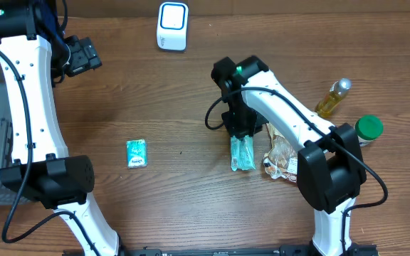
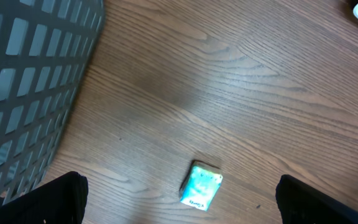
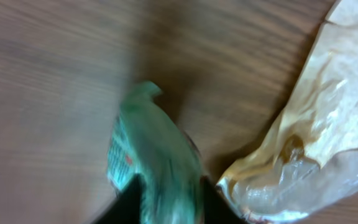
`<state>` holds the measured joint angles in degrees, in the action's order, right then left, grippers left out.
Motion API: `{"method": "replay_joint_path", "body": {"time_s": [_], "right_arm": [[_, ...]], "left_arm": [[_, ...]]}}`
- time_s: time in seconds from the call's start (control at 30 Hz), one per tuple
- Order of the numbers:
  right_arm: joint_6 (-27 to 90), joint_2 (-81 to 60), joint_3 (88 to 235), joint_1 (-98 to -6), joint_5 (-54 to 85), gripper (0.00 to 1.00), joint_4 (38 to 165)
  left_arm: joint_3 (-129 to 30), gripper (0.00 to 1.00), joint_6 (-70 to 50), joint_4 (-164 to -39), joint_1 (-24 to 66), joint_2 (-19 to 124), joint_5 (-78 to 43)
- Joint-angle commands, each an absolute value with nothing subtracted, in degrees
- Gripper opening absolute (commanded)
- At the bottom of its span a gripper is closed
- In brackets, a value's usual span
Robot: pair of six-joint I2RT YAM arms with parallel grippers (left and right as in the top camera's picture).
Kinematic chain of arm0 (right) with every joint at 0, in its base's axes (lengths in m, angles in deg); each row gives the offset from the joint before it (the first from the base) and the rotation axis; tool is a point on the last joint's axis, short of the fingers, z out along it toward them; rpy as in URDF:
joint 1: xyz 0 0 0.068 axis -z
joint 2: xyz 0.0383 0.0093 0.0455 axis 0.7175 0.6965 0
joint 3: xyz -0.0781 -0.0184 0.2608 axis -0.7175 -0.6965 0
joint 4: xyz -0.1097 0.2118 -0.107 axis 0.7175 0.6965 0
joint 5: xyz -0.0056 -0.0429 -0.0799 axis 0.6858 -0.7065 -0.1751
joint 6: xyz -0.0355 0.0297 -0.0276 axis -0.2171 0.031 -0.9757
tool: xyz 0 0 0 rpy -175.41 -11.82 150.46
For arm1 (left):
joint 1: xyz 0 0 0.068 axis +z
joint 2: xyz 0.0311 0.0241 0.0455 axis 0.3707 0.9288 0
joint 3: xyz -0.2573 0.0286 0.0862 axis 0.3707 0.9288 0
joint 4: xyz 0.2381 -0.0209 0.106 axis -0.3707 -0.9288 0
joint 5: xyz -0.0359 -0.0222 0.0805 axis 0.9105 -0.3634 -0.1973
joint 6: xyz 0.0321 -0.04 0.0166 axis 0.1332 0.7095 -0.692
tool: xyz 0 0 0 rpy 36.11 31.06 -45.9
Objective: Scan the item barcode
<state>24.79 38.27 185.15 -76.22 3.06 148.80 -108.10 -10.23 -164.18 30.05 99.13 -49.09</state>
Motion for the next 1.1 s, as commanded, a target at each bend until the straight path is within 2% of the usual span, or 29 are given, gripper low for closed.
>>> {"method": "replay_joint_path", "body": {"time_s": [0.0,0.03,0.07,0.1,0.23,0.37,0.6,0.83,0.87,0.9,0.93,1.0,1.07], "right_arm": [[29.3,38.2,181.3,-75.0,-4.2,0.49,143.7],[30.2,38.2,180.1,-74.9,-4.8,0.72,141.9],[30.8,38.2,179.0,-74.8,-4.7,0.9,140.2],[31.7,38.2,178.0,-74.7,-4.7,1.0,138.9],[40.5,38.1,176.8,-75.0,-2.0,1.0,137.9],[43.0,37.9,177.2,-77.2,4.0,1.0,136.6],[52.6,37.8,178.8,-82.4,-4.3,1.0,134.4],[56.7,37.8,179.5,-85.6,-1.2,1.0,131.3],[56.8,37.8,179.5,-85.6,0.1,0.99,131.0],[56.8,37.8,179.5,-85.6,1.3,0.83,130.9],[56.8,37.8,179.5,-85.6,2.1,0.53,130.9],[56.8,37.8,179.0,-85.6,3.5,0.23,131.0],[56.9,37.8,177.9,-85.8,4.6,0.1,130.9]], "left_arm": [[-107.9,1.0,-10.5,-164.3,30.0,97.8,-48.6],[-107.9,1.0,-10.5,-164.3,30.0,97.8,-48.6],[-107.9,1.0,-10.5,-164.3,30.0,97.8,-48.6],[-107.9,1.0,-10.5,-164.3,30.0,97.8,-48.6],[-107.9,1.0,-10.5,-164.3,30.0,97.8,-48.6],[-107.9,1.0,-10.5,-164.3,30.0,97.8,-48.6],[-107.9,0.99,-10.5,-164.3,30.0,97.8,-48.6],[-107.9,1.0,-10.5,-164.3,30.0,97.8,-48.6],[-107.9,1.0,-10.5,-164.3,30.0,97.8,-48.6],[-107.9,1.0,-10.5,-164.3,30.0,97.8,-48.6],[-107.9,1.0,-10.5,-164.3,30.0,97.8,-48.6],[-107.9,1.0,-10.5,-164.3,30.0,97.8,-48.6],[-107.9,1.0,-10.5,-164.3,30.0,97.8,-48.6]]}}
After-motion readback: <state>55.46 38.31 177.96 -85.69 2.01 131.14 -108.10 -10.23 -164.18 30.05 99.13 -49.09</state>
